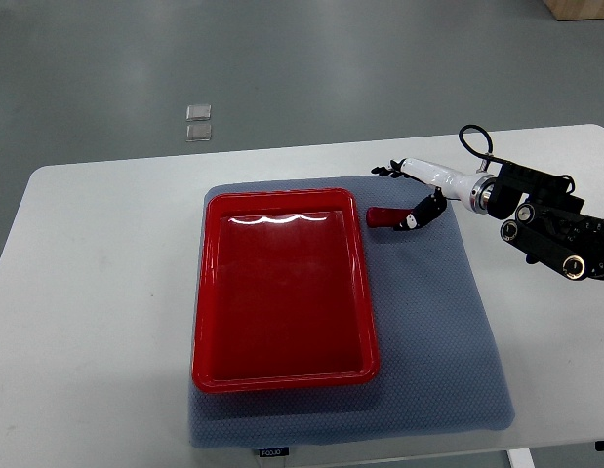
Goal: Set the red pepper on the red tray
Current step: 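Reach the right hand down over the red pepper and close fingers around it, then lift the red pepper with the right hand and carry it over the tray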
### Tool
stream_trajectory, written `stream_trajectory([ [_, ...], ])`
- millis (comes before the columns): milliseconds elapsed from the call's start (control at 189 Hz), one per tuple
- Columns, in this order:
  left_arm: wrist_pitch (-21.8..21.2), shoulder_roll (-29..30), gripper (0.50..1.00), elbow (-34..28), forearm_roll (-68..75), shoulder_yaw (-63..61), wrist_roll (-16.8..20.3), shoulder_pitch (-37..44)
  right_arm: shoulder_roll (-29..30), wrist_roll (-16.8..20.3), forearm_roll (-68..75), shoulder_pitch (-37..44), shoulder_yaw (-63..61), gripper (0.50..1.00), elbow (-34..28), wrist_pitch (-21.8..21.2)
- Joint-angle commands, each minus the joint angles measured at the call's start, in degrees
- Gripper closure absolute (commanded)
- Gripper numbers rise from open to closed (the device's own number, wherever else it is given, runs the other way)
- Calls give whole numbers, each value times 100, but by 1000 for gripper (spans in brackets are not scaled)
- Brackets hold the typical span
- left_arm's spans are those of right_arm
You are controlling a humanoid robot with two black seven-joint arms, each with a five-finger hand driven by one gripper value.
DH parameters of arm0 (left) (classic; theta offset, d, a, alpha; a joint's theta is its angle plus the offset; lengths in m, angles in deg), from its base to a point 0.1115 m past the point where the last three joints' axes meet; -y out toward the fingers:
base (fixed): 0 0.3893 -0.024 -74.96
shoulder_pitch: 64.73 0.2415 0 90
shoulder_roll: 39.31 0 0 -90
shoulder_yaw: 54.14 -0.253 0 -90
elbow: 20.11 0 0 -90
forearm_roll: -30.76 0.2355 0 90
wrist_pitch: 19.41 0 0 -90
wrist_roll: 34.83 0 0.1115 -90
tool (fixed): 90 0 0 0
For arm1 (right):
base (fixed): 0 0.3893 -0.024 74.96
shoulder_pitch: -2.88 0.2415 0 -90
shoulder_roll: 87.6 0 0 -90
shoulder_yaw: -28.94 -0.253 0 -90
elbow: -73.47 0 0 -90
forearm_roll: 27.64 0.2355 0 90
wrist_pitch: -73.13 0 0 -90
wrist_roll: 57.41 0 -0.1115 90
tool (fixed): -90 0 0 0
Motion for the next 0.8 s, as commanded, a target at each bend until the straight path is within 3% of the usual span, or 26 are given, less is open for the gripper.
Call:
stream_trajectory([
  [0,0,0,500,0,1,1,1,2,1,1,2,-39,5,597,20,50],
  [302,0,0,500,0,1,1,1,-7,88,2,-7,-109,102,611,64,147],
  [497,0,0,500,9,1,1,1,2,141,-25,-7,-92,304,687,231,226],
  [593,0,0,500,9,1,1,1,2,168,-25,-7,-92,374,701,249,226],
  [677,0,0,500,9,1,1,1,2,220,-25,-7,-92,418,760,275,235],
  [794,0,0,500,0,1,10,1,2,220,-25,-7,-92,427,901,284,235],
])
